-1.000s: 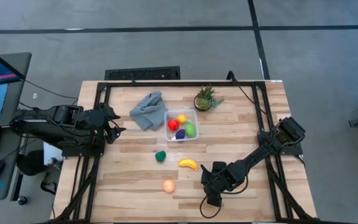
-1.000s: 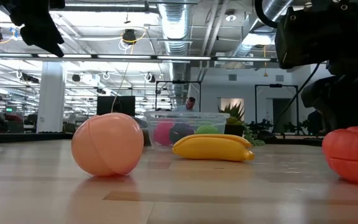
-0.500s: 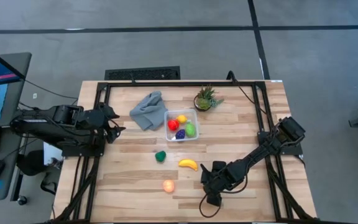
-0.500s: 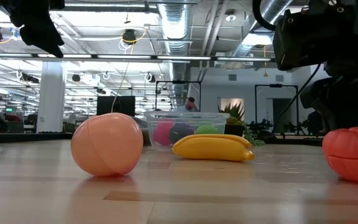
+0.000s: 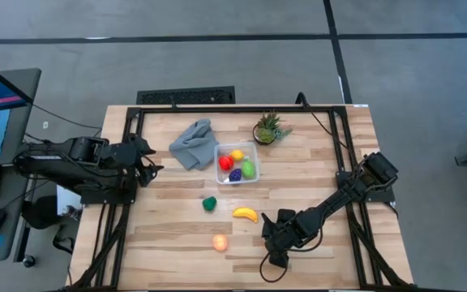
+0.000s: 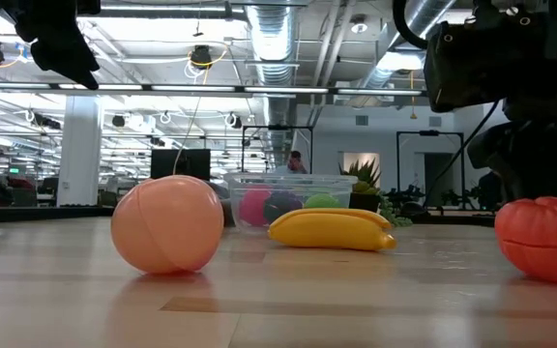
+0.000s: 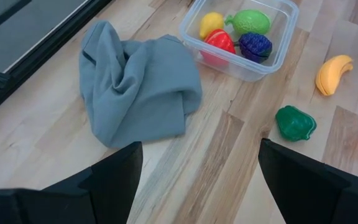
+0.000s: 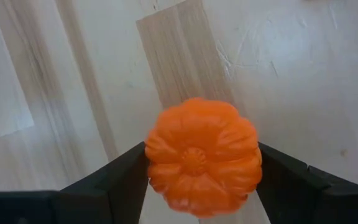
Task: Pick and placing Produce into tupperware
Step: Put the orange bell pepper into the transparent bin
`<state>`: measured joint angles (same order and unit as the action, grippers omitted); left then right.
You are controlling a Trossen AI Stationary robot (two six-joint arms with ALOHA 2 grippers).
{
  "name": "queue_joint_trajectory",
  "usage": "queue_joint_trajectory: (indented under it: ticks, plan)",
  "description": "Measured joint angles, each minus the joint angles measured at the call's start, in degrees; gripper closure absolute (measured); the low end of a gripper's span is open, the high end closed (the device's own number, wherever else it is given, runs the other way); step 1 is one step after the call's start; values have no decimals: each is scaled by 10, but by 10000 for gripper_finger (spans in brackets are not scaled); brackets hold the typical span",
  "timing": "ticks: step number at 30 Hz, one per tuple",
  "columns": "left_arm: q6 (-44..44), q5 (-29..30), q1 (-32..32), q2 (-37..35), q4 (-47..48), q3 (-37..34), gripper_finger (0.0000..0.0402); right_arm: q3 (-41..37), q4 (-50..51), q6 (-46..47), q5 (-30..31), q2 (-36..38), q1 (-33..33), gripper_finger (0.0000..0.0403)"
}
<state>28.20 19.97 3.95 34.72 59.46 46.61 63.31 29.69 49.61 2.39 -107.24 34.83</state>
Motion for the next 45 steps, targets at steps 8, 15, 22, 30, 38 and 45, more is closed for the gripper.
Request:
queue_joint_trajectory:
  ticks: [8, 15, 22, 30, 38, 45]
  plan:
    - [0, 0, 0, 0, 0, 0, 93, 0, -1, 15, 2, 0, 0, 133]
    - [0, 0, 0, 0, 0, 0, 93, -1, -2, 21, 9, 2, 0, 134]
    - [0, 0, 0, 0, 0, 0, 93, -1, -5, 43, 27, 2, 0, 136]
    - [0, 0, 0, 0, 0, 0, 93, -1, -6, 55, 42, 3, 4, 163]
    - [0, 0, 0, 0, 0, 0, 93, -1, -6, 59, 42, 4, 4, 176]
    - [1, 0, 0, 0, 0, 0, 93, -1, -7, 60, 41, 4, 4, 177]
